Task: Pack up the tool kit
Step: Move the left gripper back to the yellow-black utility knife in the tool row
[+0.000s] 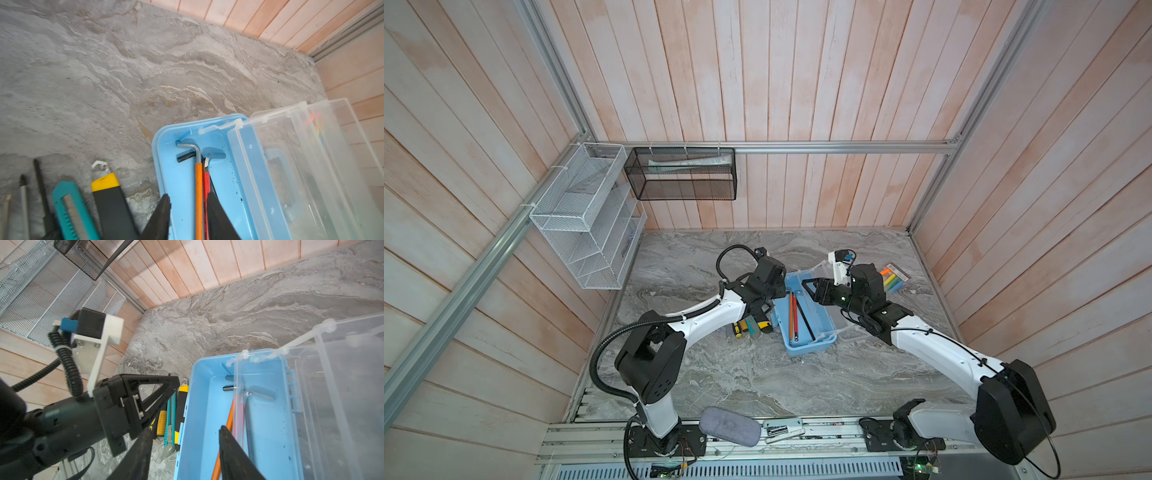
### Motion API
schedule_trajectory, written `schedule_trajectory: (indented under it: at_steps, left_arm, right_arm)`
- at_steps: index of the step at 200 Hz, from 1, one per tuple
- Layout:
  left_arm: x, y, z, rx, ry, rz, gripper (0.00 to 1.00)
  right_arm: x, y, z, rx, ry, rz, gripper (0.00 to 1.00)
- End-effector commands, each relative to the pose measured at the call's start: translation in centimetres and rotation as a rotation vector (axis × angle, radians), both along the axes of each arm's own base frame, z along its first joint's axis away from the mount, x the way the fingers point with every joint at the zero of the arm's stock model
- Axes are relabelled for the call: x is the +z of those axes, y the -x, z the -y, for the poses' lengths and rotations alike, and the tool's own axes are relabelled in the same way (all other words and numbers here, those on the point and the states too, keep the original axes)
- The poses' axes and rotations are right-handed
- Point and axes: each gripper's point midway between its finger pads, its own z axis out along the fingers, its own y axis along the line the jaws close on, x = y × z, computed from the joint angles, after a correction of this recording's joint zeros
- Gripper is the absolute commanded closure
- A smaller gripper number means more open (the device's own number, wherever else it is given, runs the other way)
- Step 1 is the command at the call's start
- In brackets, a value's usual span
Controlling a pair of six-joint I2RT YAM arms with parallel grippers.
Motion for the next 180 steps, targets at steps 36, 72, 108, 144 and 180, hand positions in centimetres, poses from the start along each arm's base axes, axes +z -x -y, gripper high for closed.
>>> schedule_trajectory:
  at_steps: [36, 72, 108, 144, 180]
  left_arm:
    - [-4.0, 2.7, -4.7, 0.093, -0.134, -0.079, 0.63]
    - [-6.6, 3.8, -5.1, 0.104, -0.136, -0.145, 0.63]
    - [-8.3, 4.2, -5.0, 0.099, -0.131, -0.174, 0.63]
    - [-9.4, 3.8, -4.4, 0.089, -0.137, -0.19, 0.62]
    - [-10.2, 3.2, -4.6, 0.106, -0.146, -0.205, 0.59]
  right_arm:
    - [-0.2, -0.2, -1.0, 0.035, -0.004, -0.001, 0.49]
    - [-0.7, -0.2, -1.2, 0.042, -0.005, -0.011, 0.49]
    - [-0.9, -0.3, -1.2, 0.04, -0.002, -0.014, 0.49]
    - [-1.3, -0.4, -1.4, 0.044, 0.001, -0.024, 0.49]
    - [-1.3, -0.4, -1.2, 0.039, 0.01, -0.018, 0.47]
